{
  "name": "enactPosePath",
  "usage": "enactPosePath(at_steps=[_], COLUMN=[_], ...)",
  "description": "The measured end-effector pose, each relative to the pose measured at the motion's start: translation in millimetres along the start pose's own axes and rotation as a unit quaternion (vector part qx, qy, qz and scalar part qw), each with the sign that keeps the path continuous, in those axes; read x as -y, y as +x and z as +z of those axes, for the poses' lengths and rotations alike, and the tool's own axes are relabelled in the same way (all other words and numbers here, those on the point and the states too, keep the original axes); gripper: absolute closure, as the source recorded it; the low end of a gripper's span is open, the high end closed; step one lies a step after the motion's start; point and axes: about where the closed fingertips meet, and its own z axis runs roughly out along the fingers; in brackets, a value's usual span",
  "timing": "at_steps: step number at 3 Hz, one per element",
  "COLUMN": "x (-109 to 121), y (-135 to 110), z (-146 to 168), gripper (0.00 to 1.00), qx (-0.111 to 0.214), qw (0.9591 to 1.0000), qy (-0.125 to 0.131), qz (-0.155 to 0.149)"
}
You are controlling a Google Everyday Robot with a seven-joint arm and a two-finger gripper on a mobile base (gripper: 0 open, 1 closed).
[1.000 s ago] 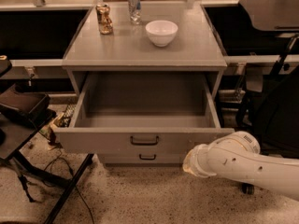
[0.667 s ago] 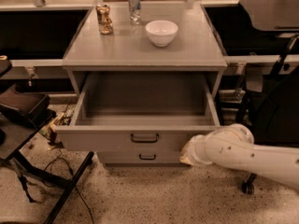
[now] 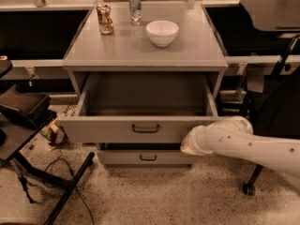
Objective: Close top drawer
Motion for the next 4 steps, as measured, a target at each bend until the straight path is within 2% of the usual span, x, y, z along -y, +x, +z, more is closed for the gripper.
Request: enactPosePath(at_steps=[1, 2, 3, 4], x=[1, 32, 31, 58], y=[0, -2, -2, -3], z=[0, 8, 7, 10], gripper=[1.0, 1.0, 1.0, 1.0], qx=[0.001, 0.004, 0.004, 0.004], qw=[1.0, 0.9998, 0.9998, 0.9995], qy=[0.002, 0.015, 0.015, 0.025], qz=[-0.001, -0.01, -0.01, -0.019])
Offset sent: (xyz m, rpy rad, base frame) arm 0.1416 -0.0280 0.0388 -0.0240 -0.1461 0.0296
